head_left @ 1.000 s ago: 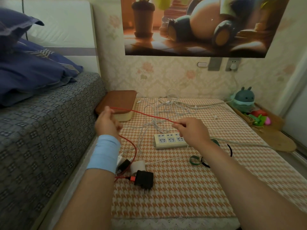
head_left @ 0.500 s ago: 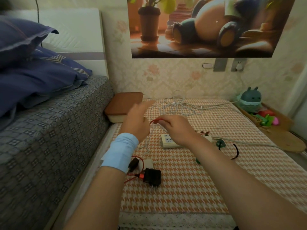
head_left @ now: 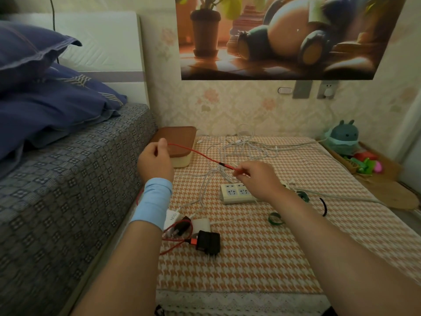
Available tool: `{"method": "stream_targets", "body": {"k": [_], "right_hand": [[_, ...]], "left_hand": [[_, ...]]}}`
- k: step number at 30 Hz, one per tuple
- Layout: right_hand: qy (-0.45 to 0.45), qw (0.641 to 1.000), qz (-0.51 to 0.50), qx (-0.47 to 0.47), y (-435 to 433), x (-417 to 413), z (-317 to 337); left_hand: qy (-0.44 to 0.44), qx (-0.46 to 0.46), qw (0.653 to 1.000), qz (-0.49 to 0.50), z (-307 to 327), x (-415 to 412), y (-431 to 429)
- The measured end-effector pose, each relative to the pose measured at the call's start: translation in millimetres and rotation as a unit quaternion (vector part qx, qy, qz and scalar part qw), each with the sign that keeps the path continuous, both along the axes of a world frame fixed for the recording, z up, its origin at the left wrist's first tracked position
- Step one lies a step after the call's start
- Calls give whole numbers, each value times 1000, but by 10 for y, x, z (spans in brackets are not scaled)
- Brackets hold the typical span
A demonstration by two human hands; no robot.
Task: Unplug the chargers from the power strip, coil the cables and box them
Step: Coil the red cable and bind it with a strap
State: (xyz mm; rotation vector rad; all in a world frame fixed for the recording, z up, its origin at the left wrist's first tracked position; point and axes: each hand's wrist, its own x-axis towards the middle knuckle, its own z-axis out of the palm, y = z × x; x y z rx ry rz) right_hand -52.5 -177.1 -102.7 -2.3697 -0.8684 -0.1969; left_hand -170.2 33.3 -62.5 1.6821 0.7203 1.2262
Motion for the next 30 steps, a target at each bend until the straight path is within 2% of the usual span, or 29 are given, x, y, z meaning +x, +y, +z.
{"method": "stream_targets", "body": {"k": [4,7,10,12,14,17,20,23,26,28,30], "right_hand": [[-16,999,-35,-19,32,71,-55],[50,993,-30,98,65,1,95],[137,952,-2,275,112,-128,379],[199,906,33,372,116,-183,514],[250,863,68,433,84,-197,582],[262,841,80,467,0,-201,616],[250,845,73,467,-97,-178,601],[251,837,86,478,-185,-132,607],[269,854,81,437,-303,-99,679],[333,883,78,322,-459,-79,721],[397,907,86,112,-626,-83,700]], "left_hand": [[9,-30,999,-15,-31,25,76],[8,-61,993,-100,-33,73,93],[-2,-135,966,-221,20,98,13],[10,-205,931,-303,70,89,-101],[65,-250,899,-355,90,89,-200],[181,-225,874,-391,72,87,-338],[308,-181,842,-405,12,107,-474],[419,-77,798,-426,-26,183,-622],[478,23,777,-409,-61,275,-771],[518,49,749,-411,-99,313,-810],[586,55,682,-434,-129,304,-813]]}}
